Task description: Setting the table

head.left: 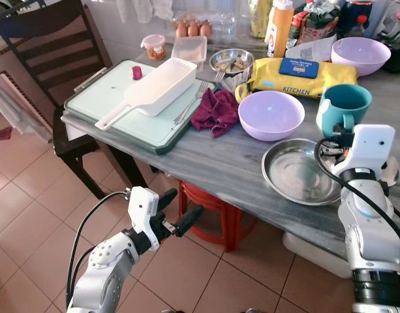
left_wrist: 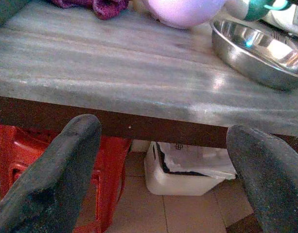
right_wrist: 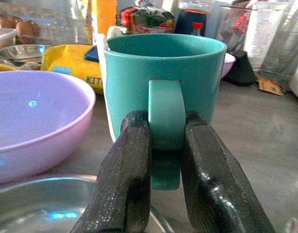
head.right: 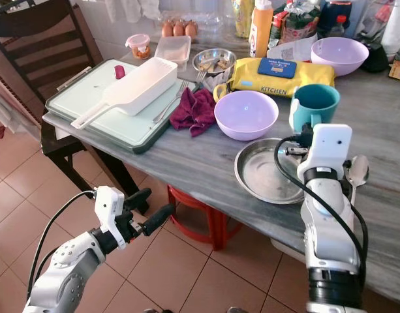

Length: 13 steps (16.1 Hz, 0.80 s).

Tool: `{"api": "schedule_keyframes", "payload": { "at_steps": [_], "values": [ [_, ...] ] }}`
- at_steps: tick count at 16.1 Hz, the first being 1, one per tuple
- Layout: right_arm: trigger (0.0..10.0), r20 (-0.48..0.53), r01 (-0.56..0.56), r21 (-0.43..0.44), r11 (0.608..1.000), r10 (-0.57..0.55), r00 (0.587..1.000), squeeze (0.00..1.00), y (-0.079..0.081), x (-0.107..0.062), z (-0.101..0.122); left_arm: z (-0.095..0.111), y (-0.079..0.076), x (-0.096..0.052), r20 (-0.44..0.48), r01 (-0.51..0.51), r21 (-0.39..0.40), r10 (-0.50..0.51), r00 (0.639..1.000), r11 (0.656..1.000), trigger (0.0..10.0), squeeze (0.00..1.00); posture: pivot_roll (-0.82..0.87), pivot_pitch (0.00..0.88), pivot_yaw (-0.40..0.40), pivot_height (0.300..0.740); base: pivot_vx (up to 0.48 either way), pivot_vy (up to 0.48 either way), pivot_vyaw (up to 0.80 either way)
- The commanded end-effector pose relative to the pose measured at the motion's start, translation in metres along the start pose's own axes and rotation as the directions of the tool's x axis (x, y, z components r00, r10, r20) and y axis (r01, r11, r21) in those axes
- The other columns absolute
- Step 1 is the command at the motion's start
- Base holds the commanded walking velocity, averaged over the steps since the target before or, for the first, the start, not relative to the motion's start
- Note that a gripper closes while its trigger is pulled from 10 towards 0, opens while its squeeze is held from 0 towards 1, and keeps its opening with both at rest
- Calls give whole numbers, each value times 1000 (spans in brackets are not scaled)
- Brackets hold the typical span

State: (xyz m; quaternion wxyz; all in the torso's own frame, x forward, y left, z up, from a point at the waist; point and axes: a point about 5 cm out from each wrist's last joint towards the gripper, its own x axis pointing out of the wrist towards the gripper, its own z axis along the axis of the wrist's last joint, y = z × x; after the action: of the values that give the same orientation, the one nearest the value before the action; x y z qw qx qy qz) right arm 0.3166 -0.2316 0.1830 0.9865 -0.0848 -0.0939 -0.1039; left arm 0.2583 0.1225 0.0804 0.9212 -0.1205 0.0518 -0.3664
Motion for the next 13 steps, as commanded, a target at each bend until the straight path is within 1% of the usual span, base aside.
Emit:
{"api": "schedule_keyframes", "payload": {
  "at_steps": [1, 2, 4, 5, 6, 8, 9, 10, 11, 13],
  "values": [
    [10000, 20, -1, 18, 1000, 0, 1000, 0, 2, 3, 4, 5, 4, -1, 22, -12, 1, 12, 1000, 1000, 10000, 0, -58, 148, 95, 740, 0, 0, 0],
    [10000, 18, 1, 18, 1000, -1, 1000, 0, 2, 2, 3, 9, 3, 1, 34, -12, 5, 12, 999, 1000, 10000, 0, -58, 148, 95, 740, 0, 0, 0],
    [10000, -19, -5, 25, 1000, 6, 1000, 0, 4, 0, -6, 30, -3, 9, 94, -24, 29, 22, 995, 999, 10000, 0, -55, 145, 93, 740, 0, 0, 0],
    [10000, -35, 0, 32, 999, 1, 999, 0, 3, 0, -9, 34, -4, 10, 105, -25, 34, 21, 994, 999, 10000, 0, -54, 146, 92, 740, 0, 0, 0],
    [10000, -43, 0, 27, 1000, 1, 999, 0, 3, -1, -11, 41, -10, 12, 116, -19, 31, 15, 993, 999, 10000, 0, -57, 146, 92, 740, 0, 0, 0],
    [10000, -57, -4, 33, 999, 6, 998, 0, 3, -2, -14, 45, -14, 13, 122, -10, 25, 7, 993, 1000, 10000, 0, -58, 147, 92, 740, 0, 0, 0],
    [10000, -63, -8, 33, 999, 10, 998, 27, 3, -3, -17, 48, -18, 15, 124, -3, 28, -1, 992, 1000, 10000, 0, -58, 145, 92, 740, 0, 0, 0],
    [10000, -67, -9, 34, 999, 11, 998, 914, 3, -4, -18, 50, -21, 15, 123, 0, 27, -4, 992, 1000, 10000, 0, -59, 145, 92, 740, 0, 0, 0],
    [10000, -71, -5, 37, 999, 8, 997, 1000, 1, -3, -20, 51, -25, 16, 119, 12, 23, -15, 993, 1000, 10000, 0, -64, 144, 91, 740, 0, 0, 0],
    [10000, -73, -4, 38, 999, 7, 997, 1000, -1, -3, -20, 50, -27, 16, 110, 21, 19, -23, 994, 1000, 10000, 0, -65, 142, 90, 740, 0, 0, 0]
  ]
}}
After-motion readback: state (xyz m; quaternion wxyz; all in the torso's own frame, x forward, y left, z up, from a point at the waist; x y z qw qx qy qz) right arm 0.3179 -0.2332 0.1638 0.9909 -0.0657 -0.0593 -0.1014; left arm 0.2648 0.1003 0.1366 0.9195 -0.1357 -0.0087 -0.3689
